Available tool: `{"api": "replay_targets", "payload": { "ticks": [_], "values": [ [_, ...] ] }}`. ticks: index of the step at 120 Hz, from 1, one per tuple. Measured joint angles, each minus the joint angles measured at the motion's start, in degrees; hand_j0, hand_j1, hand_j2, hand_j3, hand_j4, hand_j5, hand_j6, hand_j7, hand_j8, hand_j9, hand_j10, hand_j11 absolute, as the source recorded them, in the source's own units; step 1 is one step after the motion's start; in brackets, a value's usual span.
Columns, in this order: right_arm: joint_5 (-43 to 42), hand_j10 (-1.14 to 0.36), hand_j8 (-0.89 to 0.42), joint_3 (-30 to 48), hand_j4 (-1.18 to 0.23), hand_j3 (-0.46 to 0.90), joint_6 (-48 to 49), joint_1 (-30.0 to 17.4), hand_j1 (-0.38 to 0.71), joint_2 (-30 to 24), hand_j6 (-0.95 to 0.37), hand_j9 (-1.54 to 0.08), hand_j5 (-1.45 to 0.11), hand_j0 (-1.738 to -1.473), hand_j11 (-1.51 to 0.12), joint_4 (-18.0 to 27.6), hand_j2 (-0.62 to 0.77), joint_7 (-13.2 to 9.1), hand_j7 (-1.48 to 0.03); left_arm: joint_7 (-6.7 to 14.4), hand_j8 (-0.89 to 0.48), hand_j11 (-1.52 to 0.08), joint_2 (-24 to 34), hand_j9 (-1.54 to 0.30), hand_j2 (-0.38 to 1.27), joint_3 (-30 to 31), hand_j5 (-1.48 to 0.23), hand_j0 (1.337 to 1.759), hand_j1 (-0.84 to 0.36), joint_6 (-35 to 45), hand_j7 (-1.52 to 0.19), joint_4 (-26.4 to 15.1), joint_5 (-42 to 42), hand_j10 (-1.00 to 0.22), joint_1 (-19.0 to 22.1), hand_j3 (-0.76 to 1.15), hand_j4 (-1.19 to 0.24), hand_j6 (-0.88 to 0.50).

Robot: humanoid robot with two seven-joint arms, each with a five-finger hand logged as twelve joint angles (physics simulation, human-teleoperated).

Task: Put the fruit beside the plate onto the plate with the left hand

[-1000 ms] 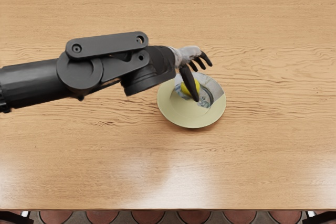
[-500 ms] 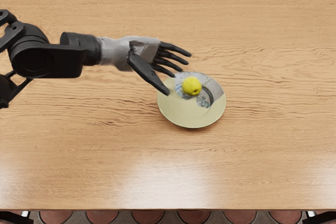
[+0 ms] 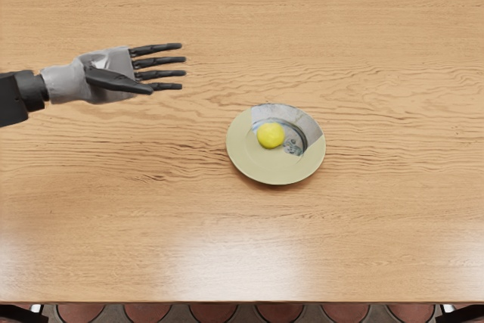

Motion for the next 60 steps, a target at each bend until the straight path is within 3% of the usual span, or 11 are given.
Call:
{"api": "replay_targets", "payload": {
  "ticks": [14,24,60],
  "values": [
    [0.0,-0.04,-0.04,0.0,-0.04,0.0,0.0,0.0,-0.31,0.0,-0.04,-0.05,-0.05,-1.658,-0.05,0.0,-0.01,0.0,-0.05,0.0,-0.25,-0.32,0.62,-0.32,0.05,-0.2,-0.32,1.658,0.05,-0.08,-0.32,8.0,-2.45,-0.25,0.68,0.0,-0.25,-0.25],
    [0.0,-0.04,-0.04,0.0,-0.04,0.0,0.0,0.0,-0.31,0.0,-0.04,-0.05,-0.05,-1.658,-0.05,0.0,-0.01,-0.01,-0.05,0.0,-0.24,-0.32,1.9,-0.32,0.05,-0.04,-0.32,1.658,0.05,-0.11,-0.32,11.3,-3.28,-0.24,1.96,0.0,-0.25,-0.24],
    [0.0,-0.04,-0.04,0.0,-0.04,0.0,0.0,0.0,-0.31,0.0,-0.04,-0.05,-0.05,-1.658,-0.05,0.0,-0.01,0.03,-0.05,0.0,-0.24,-0.32,6.2,-0.32,0.05,0.38,-0.32,1.658,0.05,-0.13,-0.32,13.62,-4.04,-0.24,3.0,0.0,-0.24,-0.24]
  ]
}}
